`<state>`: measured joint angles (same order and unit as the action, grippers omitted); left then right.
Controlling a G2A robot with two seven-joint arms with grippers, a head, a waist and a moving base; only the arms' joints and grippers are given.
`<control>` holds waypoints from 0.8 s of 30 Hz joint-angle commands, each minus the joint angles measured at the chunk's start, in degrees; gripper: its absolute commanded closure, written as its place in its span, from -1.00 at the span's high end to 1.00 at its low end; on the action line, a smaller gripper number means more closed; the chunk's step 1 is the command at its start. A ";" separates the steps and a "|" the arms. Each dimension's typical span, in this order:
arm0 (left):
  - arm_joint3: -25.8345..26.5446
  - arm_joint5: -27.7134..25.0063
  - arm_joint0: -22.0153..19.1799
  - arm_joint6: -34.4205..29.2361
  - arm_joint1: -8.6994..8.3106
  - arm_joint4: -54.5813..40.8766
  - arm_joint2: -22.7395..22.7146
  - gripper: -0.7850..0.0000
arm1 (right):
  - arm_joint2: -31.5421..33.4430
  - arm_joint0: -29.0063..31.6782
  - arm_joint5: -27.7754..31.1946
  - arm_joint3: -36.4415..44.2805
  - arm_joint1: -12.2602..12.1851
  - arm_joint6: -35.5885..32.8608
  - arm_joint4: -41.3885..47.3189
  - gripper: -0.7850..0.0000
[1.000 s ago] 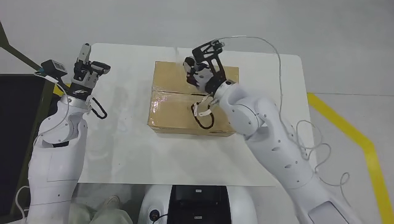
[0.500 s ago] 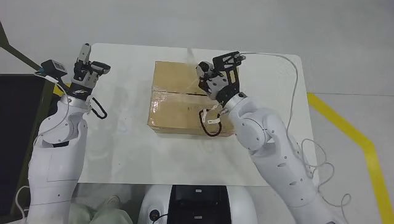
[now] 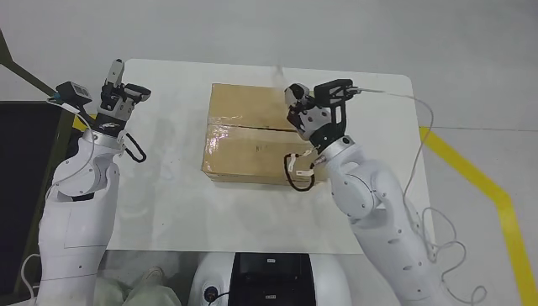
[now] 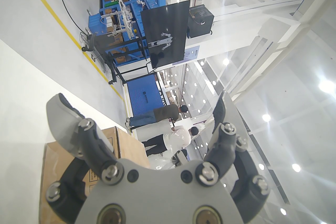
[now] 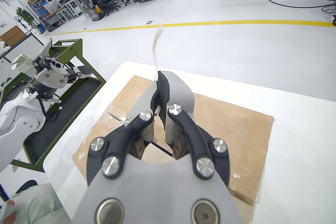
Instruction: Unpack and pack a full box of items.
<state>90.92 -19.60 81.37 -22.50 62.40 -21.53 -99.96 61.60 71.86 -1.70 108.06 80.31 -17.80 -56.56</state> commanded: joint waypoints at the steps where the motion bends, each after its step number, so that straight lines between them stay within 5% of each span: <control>1: 0.00 0.00 0.00 0.00 0.00 0.00 0.00 1.00 | 0.41 0.23 0.28 -0.22 -0.01 0.45 0.76 -0.98; 6: 0.00 0.00 0.00 0.00 0.00 0.00 0.00 1.00 | 1.41 2.15 -0.77 0.19 -0.09 1.68 1.52 -0.91; 14: 0.00 0.00 0.00 0.00 0.00 0.00 0.00 1.00 | 2.39 4.28 -2.23 0.88 -0.19 1.61 2.47 -0.53; 24: 0.00 0.00 0.00 0.00 0.00 0.00 0.00 1.00 | 4.76 7.36 -6.12 1.94 -0.30 1.72 4.56 -0.49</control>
<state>90.92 -19.60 81.37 -22.50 62.40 -21.53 -99.96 66.18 78.82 -7.62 109.69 80.05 -16.22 -51.85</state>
